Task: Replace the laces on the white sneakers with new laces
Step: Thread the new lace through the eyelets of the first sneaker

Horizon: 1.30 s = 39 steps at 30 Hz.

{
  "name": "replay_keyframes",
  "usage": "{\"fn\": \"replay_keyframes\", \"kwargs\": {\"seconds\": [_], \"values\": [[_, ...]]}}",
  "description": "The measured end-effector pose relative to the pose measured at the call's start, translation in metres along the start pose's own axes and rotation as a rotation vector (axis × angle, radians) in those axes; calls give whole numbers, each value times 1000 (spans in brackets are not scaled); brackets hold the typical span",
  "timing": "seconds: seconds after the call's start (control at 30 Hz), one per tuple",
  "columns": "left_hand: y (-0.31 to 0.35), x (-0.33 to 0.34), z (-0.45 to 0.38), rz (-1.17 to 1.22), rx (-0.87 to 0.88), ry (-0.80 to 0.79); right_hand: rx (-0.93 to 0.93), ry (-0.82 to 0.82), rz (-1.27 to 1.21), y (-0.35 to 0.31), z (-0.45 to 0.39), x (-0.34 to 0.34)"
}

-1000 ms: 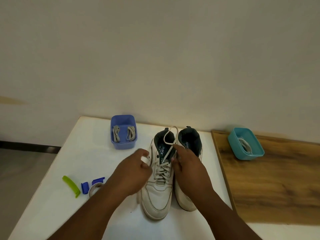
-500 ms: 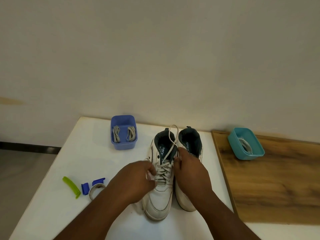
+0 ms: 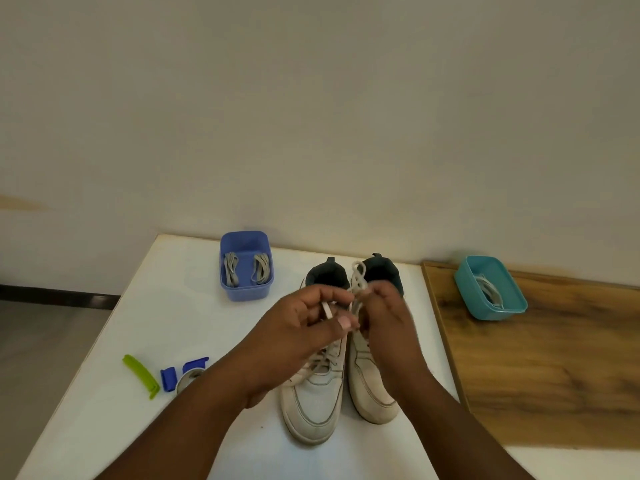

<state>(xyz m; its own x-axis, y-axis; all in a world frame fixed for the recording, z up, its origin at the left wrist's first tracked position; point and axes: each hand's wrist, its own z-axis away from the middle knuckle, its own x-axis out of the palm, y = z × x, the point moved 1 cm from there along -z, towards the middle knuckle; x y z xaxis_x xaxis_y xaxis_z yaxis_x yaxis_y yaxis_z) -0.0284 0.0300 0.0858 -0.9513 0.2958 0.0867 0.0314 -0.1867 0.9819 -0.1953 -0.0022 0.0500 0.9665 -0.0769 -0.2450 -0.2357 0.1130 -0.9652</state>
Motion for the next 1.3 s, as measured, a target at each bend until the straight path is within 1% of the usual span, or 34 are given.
{"fn": "replay_keyframes", "kwargs": {"seconds": [0.07, 0.13, 0.17, 0.2, 0.3, 0.33, 0.37, 0.4, 0.43, 0.47, 0.53, 0.57, 0.6, 0.63, 0.67, 0.73, 0.8, 0.87, 0.93, 1.0, 1.03, 1.07, 1.1, 1.13, 1.17, 1.2, 1.23, 1.27, 1.3], "values": [[8, -1, 1, 188, 42, 66, -23, 50, -281, -23, 6, -6], [10, -4, 0, 379, 92, 137, -106, 96, -542, -46, 13, -13], [11, -6, -1, 458, 114, 168, -177, 140, -616, -54, 17, -18], [11, -9, -2, 512, 136, 196, -268, 199, -639, -60, 20, -23], [11, -12, -3, 585, 188, 239, -564, 380, -520, -69, 31, -33], [11, -12, -3, 608, 199, 233, -606, 419, -449, -68, 31, -34], [12, -11, -3, 633, 205, 220, -597, 442, -346, -65, 29, -35], [12, -9, -3, 650, 203, 205, -545, 440, -195, -60, 26, -35], [12, -7, -3, 661, 196, 190, -446, 368, 31, -55, 22, -36], [12, -6, -3, 671, 187, 176, -288, 195, 324, -47, 19, -36], [12, -4, -3, 711, 174, 155, 61, -256, 878, -28, 22, -32], [12, -4, -3, 737, 167, 154, 153, -405, 1049, -20, 27, -29], [13, -5, -4, 760, 163, 162, 176, -468, 1145, -16, 32, -26], [14, -6, -4, 780, 161, 179, 164, -448, 1177, -15, 35, -23], [15, -7, -5, 796, 158, 202, 131, -379, 1181, -19, 35, -23], [17, -11, -6, 827, 149, 258, 25, -191, 1184, -34, 30, -29], [17, -15, -5, 861, 136, 313, -107, 45, 1113, -51, 26, -40], [16, -18, -5, 908, 123, 361, -278, 307, 901, -66, 29, -51], [16, -21, -5, 970, 119, 398, -492, 514, 594, -78, 38, -57], [17, -21, -5, 1039, 125, 411, -677, 587, 381, -87, 45, -56], [17, -21, -4, 1074, 127, 407, -730, 593, 352, -88, 47, -54], [18, -21, -4, 1103, 126, 398, -742, 580, 359, -87, 48, -51], [18, -20, -4, 1122, 122, 387, -697, 531, 417, -82, 46, -49], [18, -20, -4, 1133, 116, 377, -585, 432, 562, -74, 41, -47], [18, -19, -4, 1141, 110, 369, -408, 279, 783, -64, 35, -45], [17, -20, -4, 1148, 104, 363, -205, 86, 1001, -51, 31, -43], [17, -20, -4, 1153, 99, 358, -40, -100, 1148, -38, 29, -42], [17, -20, -4, 1154, 97, 351, 59, -231, 1203, -29, 28, -41], [17, -19, -5, 1153, 96, 343, 112, -303, 1203, -25, 30, -38]]}}
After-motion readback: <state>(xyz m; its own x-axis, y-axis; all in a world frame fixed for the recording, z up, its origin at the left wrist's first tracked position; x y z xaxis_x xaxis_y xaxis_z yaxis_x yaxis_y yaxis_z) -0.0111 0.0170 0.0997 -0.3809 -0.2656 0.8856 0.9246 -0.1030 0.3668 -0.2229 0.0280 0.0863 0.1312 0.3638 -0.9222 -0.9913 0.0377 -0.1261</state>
